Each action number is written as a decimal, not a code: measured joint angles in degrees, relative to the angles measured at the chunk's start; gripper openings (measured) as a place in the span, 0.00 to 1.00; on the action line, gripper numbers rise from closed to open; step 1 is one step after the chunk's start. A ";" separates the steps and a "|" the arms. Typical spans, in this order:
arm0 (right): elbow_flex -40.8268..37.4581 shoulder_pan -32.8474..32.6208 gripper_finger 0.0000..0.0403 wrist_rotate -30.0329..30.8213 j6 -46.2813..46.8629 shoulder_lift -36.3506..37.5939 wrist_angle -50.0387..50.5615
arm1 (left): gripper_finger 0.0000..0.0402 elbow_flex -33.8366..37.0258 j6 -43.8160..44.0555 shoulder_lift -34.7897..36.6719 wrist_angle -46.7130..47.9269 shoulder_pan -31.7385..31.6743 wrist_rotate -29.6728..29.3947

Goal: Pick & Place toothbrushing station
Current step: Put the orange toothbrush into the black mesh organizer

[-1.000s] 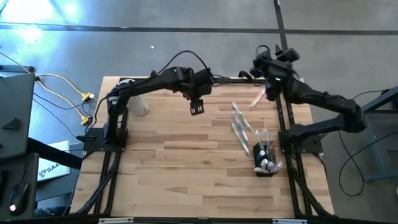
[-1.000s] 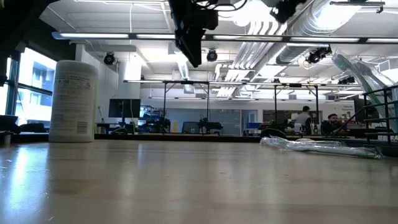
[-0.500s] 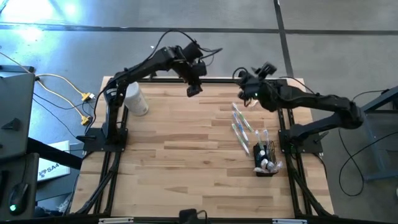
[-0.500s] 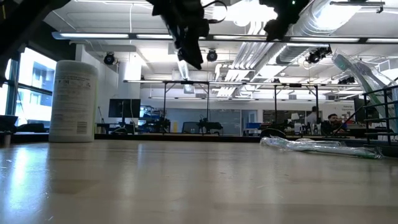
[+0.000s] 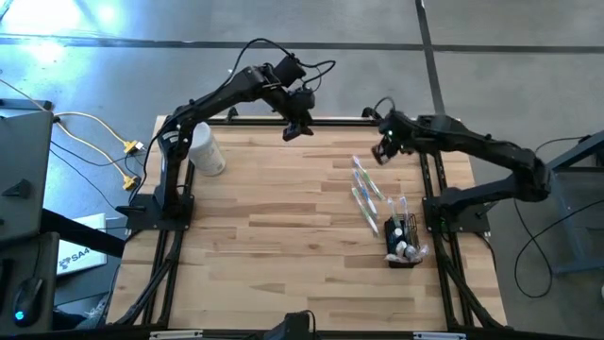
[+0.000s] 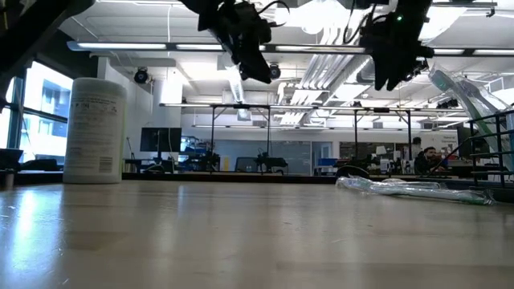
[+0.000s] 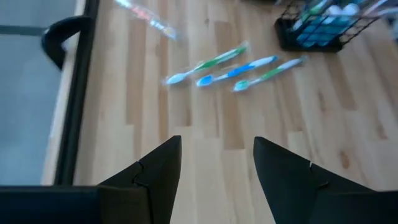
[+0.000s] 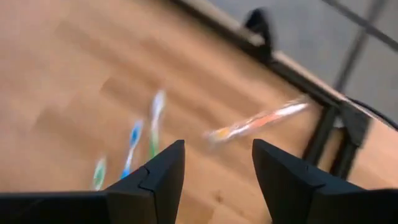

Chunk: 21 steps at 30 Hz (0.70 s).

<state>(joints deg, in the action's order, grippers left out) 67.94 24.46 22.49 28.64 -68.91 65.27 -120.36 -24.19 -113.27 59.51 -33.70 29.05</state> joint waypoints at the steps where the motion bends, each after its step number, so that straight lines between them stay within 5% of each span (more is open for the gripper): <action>1: 0.40 1.08 0.45 2.00 2.04 -0.13 -0.17 | 0.49 -0.04 0.00 -0.21 -0.02 0.05 1.53; 6: 3.65 6.97 0.45 3.17 7.08 -0.02 -1.22 | 0.49 1.10 -0.43 -2.12 -0.30 0.57 7.87; 16: 4.50 8.19 0.45 -0.60 5.39 -0.11 0.32 | 0.49 10.94 -4.33 -3.02 -5.19 0.08 8.63; 21: 4.50 8.51 0.45 -9.53 13.18 -2.22 -0.72 | 0.49 17.06 -10.67 -3.00 -6.57 -2.25 22.95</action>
<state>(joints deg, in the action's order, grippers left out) 72.44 32.97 12.96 41.82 -71.13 64.55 -103.29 -34.86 -116.27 52.94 -35.96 52.01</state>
